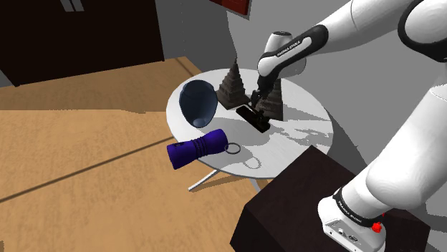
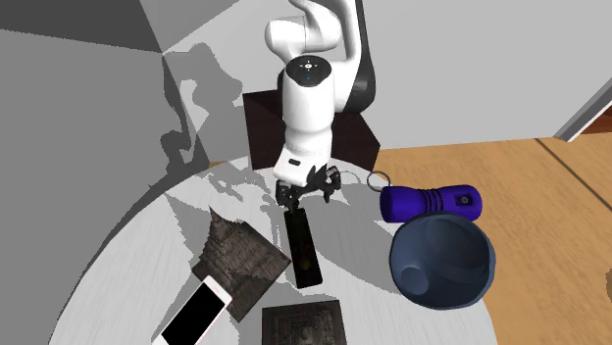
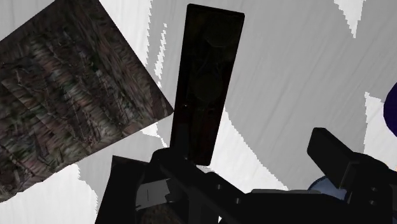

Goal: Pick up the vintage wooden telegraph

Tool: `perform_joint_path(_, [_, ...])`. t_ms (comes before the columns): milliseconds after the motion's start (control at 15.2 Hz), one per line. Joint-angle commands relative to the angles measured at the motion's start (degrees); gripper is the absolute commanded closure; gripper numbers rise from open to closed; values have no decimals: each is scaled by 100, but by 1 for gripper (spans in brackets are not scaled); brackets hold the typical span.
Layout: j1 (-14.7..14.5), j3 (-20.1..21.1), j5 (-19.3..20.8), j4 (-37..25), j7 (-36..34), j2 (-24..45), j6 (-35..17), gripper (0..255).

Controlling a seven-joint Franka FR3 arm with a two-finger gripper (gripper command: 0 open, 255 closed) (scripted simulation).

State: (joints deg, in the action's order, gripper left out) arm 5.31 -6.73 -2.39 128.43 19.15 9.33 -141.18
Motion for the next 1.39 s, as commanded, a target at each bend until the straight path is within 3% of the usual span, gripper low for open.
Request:
perform_joint_path(0, [36, -14, -32, -230, 32, 420, -169, 0])
perform_joint_path(264, [150, -32, -102, -748, 131, 1206, -398, 0])
perform_joint_path(858, [198, 32, -194, -763, 191, 1681, -855, 0])
perform_joint_path(924, [193, 33, -193, -756, 185, 1680, -861, 255])
perform_joint_path(1320, [195, 31, -193, -748, 188, 1670, -859, 255])
